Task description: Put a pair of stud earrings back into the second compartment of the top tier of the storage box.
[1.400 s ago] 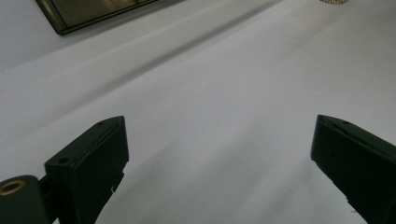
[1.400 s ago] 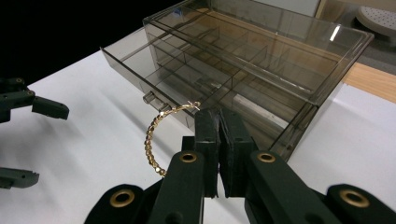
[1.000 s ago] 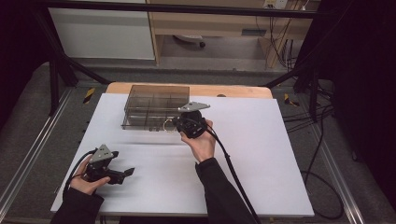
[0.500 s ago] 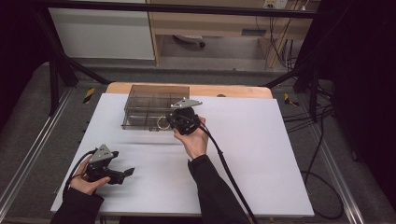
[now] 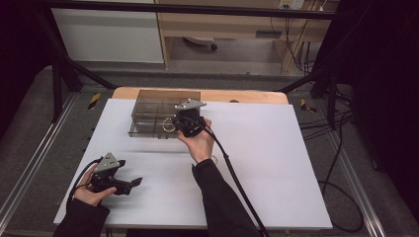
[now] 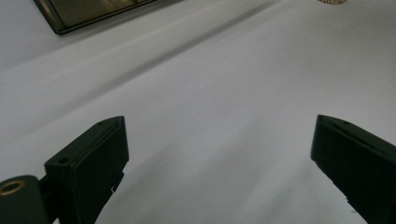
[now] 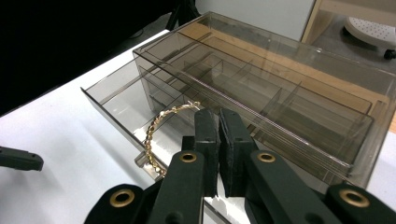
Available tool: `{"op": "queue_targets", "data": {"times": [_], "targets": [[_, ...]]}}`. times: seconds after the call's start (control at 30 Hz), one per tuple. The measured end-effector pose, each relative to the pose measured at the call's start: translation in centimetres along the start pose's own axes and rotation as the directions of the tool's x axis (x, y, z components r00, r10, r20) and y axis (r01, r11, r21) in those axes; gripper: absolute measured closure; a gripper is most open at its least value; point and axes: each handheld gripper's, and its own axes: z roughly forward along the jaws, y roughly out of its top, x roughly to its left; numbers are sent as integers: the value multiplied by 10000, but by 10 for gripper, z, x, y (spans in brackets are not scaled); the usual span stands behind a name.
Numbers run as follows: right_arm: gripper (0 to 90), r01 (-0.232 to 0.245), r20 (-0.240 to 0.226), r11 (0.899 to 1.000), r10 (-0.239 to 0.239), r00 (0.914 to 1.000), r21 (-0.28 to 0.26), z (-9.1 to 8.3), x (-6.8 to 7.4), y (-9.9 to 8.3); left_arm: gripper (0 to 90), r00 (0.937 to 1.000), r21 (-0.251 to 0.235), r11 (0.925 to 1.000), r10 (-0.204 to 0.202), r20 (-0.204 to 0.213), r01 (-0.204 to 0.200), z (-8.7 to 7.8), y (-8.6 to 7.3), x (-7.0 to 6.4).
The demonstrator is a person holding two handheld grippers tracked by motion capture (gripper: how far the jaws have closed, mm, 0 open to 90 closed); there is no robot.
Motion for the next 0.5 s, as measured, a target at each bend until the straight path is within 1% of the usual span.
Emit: {"op": "queue_targets", "data": {"times": [0.2,0.5], "targets": [[875,-62,34,9999,61,10000,96,11,1,0,38,10000,-17,10000,-8,-5,8,0,0,0],[875,-114,212,9997,110,9997,228,27,-1,-3,39,10000,-33,10000,-22,1,22,0,0,0]]}}
